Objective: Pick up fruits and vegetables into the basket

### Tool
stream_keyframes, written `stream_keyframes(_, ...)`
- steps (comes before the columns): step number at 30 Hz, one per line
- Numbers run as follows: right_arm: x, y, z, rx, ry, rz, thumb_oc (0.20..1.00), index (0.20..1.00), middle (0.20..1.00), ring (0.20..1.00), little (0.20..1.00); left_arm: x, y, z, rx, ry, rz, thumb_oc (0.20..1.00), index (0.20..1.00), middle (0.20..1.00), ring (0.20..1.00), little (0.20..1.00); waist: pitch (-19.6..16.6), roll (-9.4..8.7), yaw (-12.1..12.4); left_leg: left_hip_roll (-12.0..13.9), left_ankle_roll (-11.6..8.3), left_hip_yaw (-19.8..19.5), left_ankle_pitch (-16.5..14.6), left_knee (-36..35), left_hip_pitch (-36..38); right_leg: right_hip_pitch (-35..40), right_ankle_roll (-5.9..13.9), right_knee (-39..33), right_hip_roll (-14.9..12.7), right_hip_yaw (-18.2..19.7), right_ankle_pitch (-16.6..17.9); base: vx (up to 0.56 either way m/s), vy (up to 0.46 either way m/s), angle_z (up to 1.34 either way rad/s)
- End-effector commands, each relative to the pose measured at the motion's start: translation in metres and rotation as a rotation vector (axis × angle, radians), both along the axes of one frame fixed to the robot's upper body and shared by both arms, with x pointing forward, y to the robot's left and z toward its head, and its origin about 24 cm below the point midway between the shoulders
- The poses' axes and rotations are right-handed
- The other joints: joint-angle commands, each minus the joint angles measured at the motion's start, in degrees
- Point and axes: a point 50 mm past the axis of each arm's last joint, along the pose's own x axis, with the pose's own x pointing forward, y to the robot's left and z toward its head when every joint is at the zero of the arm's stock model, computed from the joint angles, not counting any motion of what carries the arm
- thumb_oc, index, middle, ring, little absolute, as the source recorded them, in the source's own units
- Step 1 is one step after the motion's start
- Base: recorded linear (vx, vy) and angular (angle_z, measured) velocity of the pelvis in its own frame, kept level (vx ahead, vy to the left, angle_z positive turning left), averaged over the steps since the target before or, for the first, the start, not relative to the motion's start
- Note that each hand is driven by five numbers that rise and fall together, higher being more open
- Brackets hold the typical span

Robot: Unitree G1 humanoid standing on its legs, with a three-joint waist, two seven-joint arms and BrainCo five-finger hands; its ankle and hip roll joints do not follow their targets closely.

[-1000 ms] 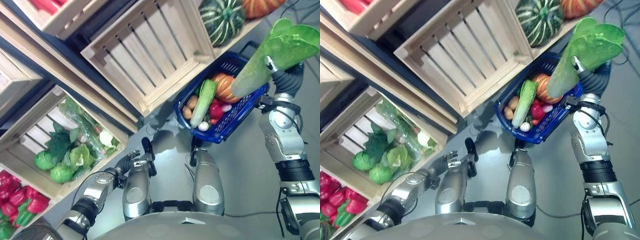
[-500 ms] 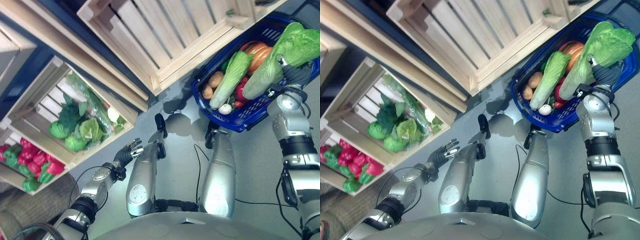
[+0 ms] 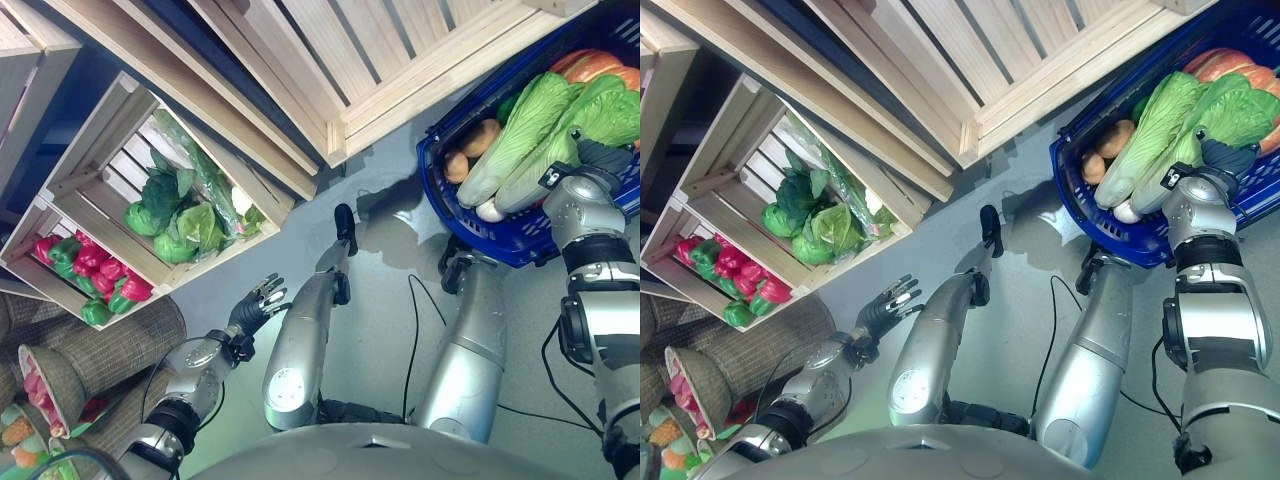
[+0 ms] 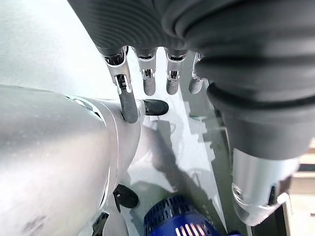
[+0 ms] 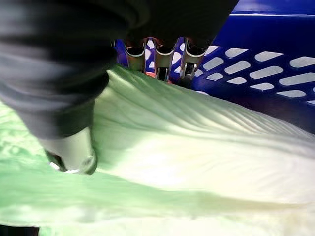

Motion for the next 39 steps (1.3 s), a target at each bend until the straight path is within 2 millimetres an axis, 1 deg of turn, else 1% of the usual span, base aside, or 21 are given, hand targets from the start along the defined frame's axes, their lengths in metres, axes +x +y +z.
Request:
stream_keyframes(1,-0.027,-0.045,0.014,-0.033,0.05,-0.12,0.2,0.2,0.2,0.2,0.2,-0.044,-0.018,-0.028,-0.043,0.173,-0.045,1.0,1.0,1.0,1.0,1.0,2.3,8.54,-1.0,-0.7,2.47,-0.6,-12.7,13.4,-5.4,0.9,2.21,-2.4,3.1,0.2,-0.7,-0.03,-0.07,0.06)
stream_keyframes(4,-0.032,-0.051,0.01,-0.041,0.1,-0.147,0.2,0.2,0.2,0.2,0.2,-0.042,-0.017,-0.027,-0.034,0.174,-0.044,1.0,1.0,1.0,1.0,1.0,2.3,8.51,-0.9,-0.7,2.8,-0.9,-13.2,14.5,-6.7,-0.3,2.16,-1.9,3.3,0.5,-0.7,-0.01,-0.032,0.04)
stream_keyframes(5,-0.036,-0.052,0.004,-0.027,0.139,-0.168,0.2,0.2,0.2,0.2,0.2,-0.04,-0.015,-0.026,-0.03,0.167,-0.043,1.0,1.0,1.0,1.0,1.0,2.3,8.26,-1.0,-0.5,3.03,-1.2,-13.7,15.6,-7.7,-1.2,2.06,-1.3,3.4,0.8,-0.7,-0.01,-0.035,0.02)
stream_keyframes(6,-0.037,-0.053,0.001,-0.014,0.147,-0.18,0.219,0.219,0.219,0.219,0.219,-0.039,-0.015,-0.025,-0.027,0.168,-0.043,1.0,1.0,1.0,1.0,1.0,2.3,8.16,-1.0,-0.5,3.12,-1.2,-13.8,15.9,-7.9,-1.4,2.01,-1.2,3.5,0.9,-0.7,-0.01,-0.033,0.0)
stream_keyframes(7,-0.039,-0.054,-0.004,0.016,0.148,-0.211,1.0,1.0,1.0,1.0,1.0,-0.038,-0.015,-0.025,-0.028,0.166,-0.041,1.0,1.0,1.0,1.0,1.0,2.3,8.06,-1.0,-0.4,3.25,-1.3,-14.0,16.3,-8.2,-1.5,1.99,-1.2,3.7,1.0,-0.7,0.0,0.0,0.0)
stream_keyframes(9,-0.043,-0.054,-0.012,0.071,0.135,-0.24,1.0,1.0,1.0,1.0,1.0,-0.036,-0.015,-0.023,-0.026,0.162,-0.039,1.0,1.0,1.0,1.0,1.0,2.3,7.77,-1.0,-0.3,3.44,-1.4,-14.3,16.6,-8.2,-1.1,2.08,-1.4,3.9,1.0,-0.6,0.0,-0.017,-0.02)
stream_keyframes(13,-0.046,-0.054,-0.021,0.039,0.138,-0.273,1.0,1.0,1.0,1.0,1.0,-0.036,-0.015,-0.024,-0.022,0.171,-0.039,1.0,1.0,1.0,1.0,1.0,2.3,7.14,-1.0,-0.4,3.47,-1.7,-14.4,16.4,-6.8,0.9,2.36,-2.6,4.1,0.7,-0.1,0.0,0.012,0.0)
stream_keyframes(16,-0.045,-0.048,-0.024,-0.028,0.109,-0.26,1.0,1.0,1.0,1.0,1.0,-0.038,-0.013,-0.026,-0.02,0.19,-0.036,1.0,1.0,1.0,1.0,1.0,2.3,6.04,-1.6,-0.2,3.15,-1.5,-14.0,14.9,-4.1,4.3,2.79,-5.1,4.4,-0.1,1.0,0.0,0.084,-0.02)
stream_keyframes(20,-0.043,-0.034,-0.037,-0.105,0.088,-0.197,1.0,1.0,1.0,1.0,1.0,-0.039,-0.004,-0.029,-0.017,0.209,-0.003,1.0,1.0,1.0,1.0,1.0,2.3,3.76,-3.0,0.2,2.65,-1.3,-13.4,12.2,1.0,10.0,3.5,-9.6,5.5,-0.7,2.7,0.01,0.097,-0.05)
stream_keyframes(21,-0.043,-0.033,-0.039,-0.112,0.089,-0.19,1.0,1.0,1.0,1.0,1.0,-0.039,-0.002,-0.029,-0.014,0.212,0.001,1.0,1.0,1.0,1.0,1.0,2.3,3.51,-3.1,0.3,2.64,-1.2,-13.3,11.9,1.6,10.6,3.56,-10.0,5.6,-0.7,2.9,0.0,0.057,-0.03)
stream_keyframes(22,-0.044,-0.03,-0.043,-0.12,0.075,-0.172,1.0,1.0,1.0,1.0,1.0,-0.039,0.001,-0.029,-0.007,0.215,0.011,1.0,1.0,1.0,1.0,1.0,2.3,2.86,-3.5,0.5,2.62,-1.2,-13.3,11.4,2.9,12.0,3.76,-11.0,5.7,-0.8,3.2,0.0,0.048,-0.03)
stream_keyframes(23,-0.047,-0.021,-0.056,-0.134,0.056,-0.13,1.0,1.0,1.0,1.0,1.0,-0.037,0.007,-0.03,0.002,0.22,0.04,1.0,1.0,1.0,1.0,1.0,2.3,1.3,-4.2,0.8,2.65,-1.1,-13.4,10.7,5.3,14.7,4.03,-12.5,6.0,-1.1,3.8,0.01,0.049,-0.03)
stream_keyframes(24,-0.048,-0.015,-0.061,-0.141,0.041,-0.105,1.0,1.0,1.0,1.0,1.0,-0.037,0.012,-0.031,0.012,0.228,0.055,1.0,1.0,1.0,1.0,1.0,2.3,0.45,-4.6,1.0,2.68,-1.1,-13.5,10.4,6.7,16.3,4.19,-13.3,6.2,-1.2,4.1,0.01,0.034,-0.05)
stream_keyframes(27,-0.052,0.012,-0.074,-0.203,-0.031,-0.013,1.0,1.0,1.0,1.0,1.0,-0.038,0.025,-0.033,0.043,0.245,0.115,1.0,1.0,1.0,1.0,1.0,2.3,-2.92,-6.1,2.0,2.66,-0.7,-14.0,9.5,11.2,21.5,4.76,-16.1,6.5,-1.7,5.4,0.02,0.026,-0.1)
stream_keyframes(29,-0.058,0.032,-0.09,-0.187,-0.061,0.039,1.0,1.0,1.0,1.0,1.0,-0.038,0.034,-0.035,0.069,0.257,0.16,1.0,1.0,1.0,1.0,1.0,2.3,-5.25,-7.0,2.6,2.64,-0.6,-14.3,8.7,14.3,25.3,5.33,-18.3,6.9,-1.7,6.4,0.04,0.01,-0.08)
stream_keyframes(30,-0.063,0.038,-0.098,-0.181,-0.062,0.056,1.0,1.0,1.0,1.0,1.0,-0.038,0.037,-0.036,0.076,0.265,0.184,1.0,1.0,1.0,1.0,1.0,2.3,-6.3,-7.2,2.7,2.71,-0.5,-14.3,8.1,15.9,27.2,5.58,-19.8,7.1,-1.6,7.0,-0.03,-0.01,-0.09)
stream_keyframes(31,-0.068,0.043,-0.106,-0.178,-0.059,0.073,1.0,1.0,1.0,1.0,1.0,-0.038,0.041,-0.036,0.085,0.27,0.207,1.0,1.0,1.0,1.0,1.0,2.3,-7.35,-7.4,3.0,3.23,-0.1,-12.9,7.2,16.6,28.6,5.22,-21.7,7.2,-2.3,9.1,-0.02,-0.017,-0.13)
stream_keyframes(34,-0.079,0.062,-0.131,-0.216,0.019,0.147,1.0,1.0,1.0,1.0,1.0,-0.043,0.048,-0.041,0.101,0.293,0.247,1.0,1.0,1.0,1.0,1.0,2.3,-9.82,-7.7,3.3,3.19,-0.2,-13.2,5.9,22.2,35.6,5.73,-25.5,7.3,-2.6,10.1,0.05,0.018,-0.16)
stream_keyframes(35,-0.084,0.069,-0.142,-0.228,0.067,0.178,1.0,1.0,1.0,1.0,1.0,-0.048,0.048,-0.044,0.108,0.306,0.249,1.0,1.0,1.0,1.0,1.0,1.4,-10.48,-7.7,3.4,3.1,-0.3,-13.3,5.4,23.9,37.8,5.92,-26.8,7.3,-2.7,10.4,0.12,0.04,-0.13)
stream_keyframes(37,-0.092,0.075,-0.157,-0.22,0.138,0.233,1.0,1.0,1.0,1.0,1.0,-0.055,0.048,-0.049,0.125,0.324,0.24,1.0,1.0,1.0,1.0,1.0,-0.5,-11.31,-7.7,3.5,2.93,-0.4,-13.5,4.4,26.0,40.7,6.22,-28.9,7.5,-2.8,10.6,0.12,0.053,-0.09)
stream_keyframes(39,-0.105,0.085,-0.182,-0.198,0.264,0.329,1.0,1.0,1.0,1.0,1.0,-0.067,0.046,-0.056,0.165,0.367,0.223,1.0,1.0,1.0,1.0,1.0,-3.8,-12.49,-7.6,3.4,2.87,-0.2,-13.6,2.2,29.6,45.4,7.09,-32.4,7.4,-3.2,11.3,0.16,0.064,-0.05)
